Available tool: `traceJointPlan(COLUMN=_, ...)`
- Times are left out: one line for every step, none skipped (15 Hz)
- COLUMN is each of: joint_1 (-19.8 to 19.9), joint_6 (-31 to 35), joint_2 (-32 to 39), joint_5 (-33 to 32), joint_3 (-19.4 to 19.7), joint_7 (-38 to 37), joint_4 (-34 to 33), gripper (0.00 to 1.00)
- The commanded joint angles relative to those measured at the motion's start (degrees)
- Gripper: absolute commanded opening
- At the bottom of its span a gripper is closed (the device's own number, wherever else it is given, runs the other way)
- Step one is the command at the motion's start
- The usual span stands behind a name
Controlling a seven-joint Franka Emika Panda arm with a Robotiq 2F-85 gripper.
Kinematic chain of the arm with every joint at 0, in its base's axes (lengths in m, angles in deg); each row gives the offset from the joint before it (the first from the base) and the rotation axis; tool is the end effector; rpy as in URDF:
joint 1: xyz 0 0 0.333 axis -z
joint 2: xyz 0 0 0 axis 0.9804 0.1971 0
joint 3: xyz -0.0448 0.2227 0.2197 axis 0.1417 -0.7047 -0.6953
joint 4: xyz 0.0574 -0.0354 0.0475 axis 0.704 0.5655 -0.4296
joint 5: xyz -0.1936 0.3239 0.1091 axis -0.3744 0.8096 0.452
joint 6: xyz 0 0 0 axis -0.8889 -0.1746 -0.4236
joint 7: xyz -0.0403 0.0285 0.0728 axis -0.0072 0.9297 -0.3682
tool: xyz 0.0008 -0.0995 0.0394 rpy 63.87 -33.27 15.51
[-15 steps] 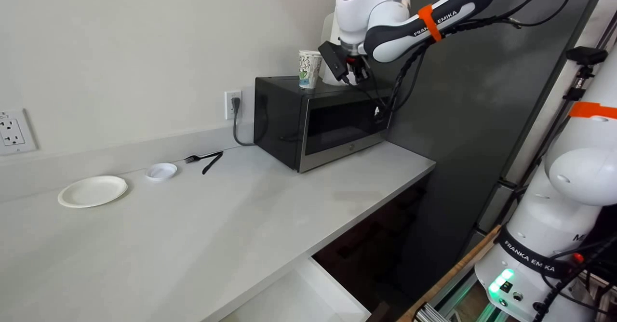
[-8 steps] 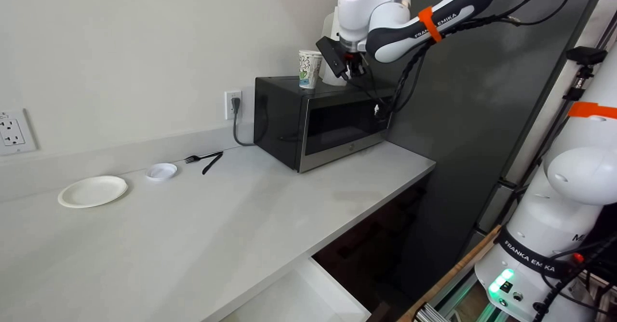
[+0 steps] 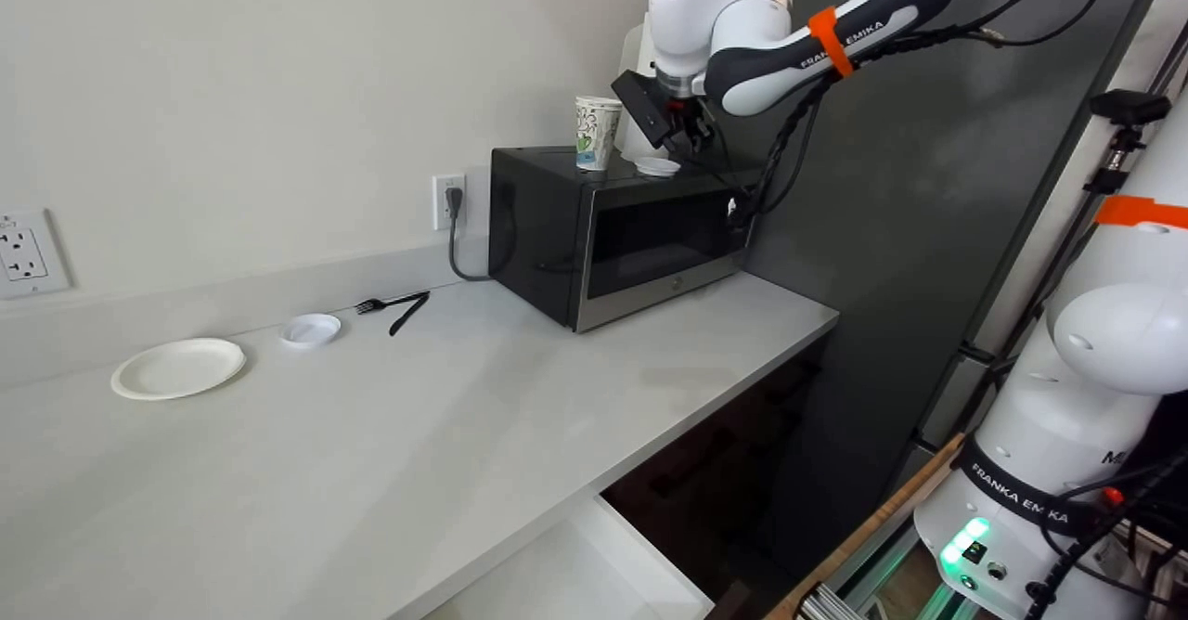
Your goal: Put the lid on the microwave
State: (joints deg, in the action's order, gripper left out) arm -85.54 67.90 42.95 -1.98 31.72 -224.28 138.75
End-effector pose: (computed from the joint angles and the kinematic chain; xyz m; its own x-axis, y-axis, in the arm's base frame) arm 0.5525 0.0779 0.4855 -0.3407 -0.7532 0.5627 -0.8344 -0.0336 -0.5502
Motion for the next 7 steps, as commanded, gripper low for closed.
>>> traceJointPlan(joint_1=0.9, joint_6=-13.8, joint_2=-7.5, joint_5=3.1, joint_3=-0.5, joint_7=3.1, joint_4=2.9, gripper=0.93)
traceJointPlan(joint_1=1.0, joint_6=-18.5, joint_2=-9.8, joint_5=3.9, joint_3=-0.5, joint_7=3.8, joint_4=3.7, gripper=0.99)
traceJointPlan(joint_1=1.3, joint_6=-23.2, joint_2=-12.7, joint_5=4.5, joint_3=-0.6, joint_7=4.3, joint_4=4.9, gripper=1.0)
traceJointPlan(joint_1=1.5, joint_6=-27.8, joint_2=-15.1, joint_5=5.5, joint_3=-0.6, joint_7=4.6, joint_4=5.9, gripper=1.0)
traceJointPlan(joint_1=1.8, joint_6=-32.2, joint_2=-17.3, joint_5=6.7, joint_3=-0.6, joint_7=4.7, joint_4=6.5, gripper=1.0)
traceJointPlan(joint_1=1.5, joint_6=-28.1, joint_2=-11.1, joint_5=4.4, joint_3=-0.7, joint_7=4.1, joint_4=2.0, gripper=1.0)
traceJointPlan(joint_1=1.7, joint_6=-30.9, joint_2=-13.4, joint_5=5.3, joint_3=-0.7, joint_7=4.5, joint_4=2.8, gripper=1.0)
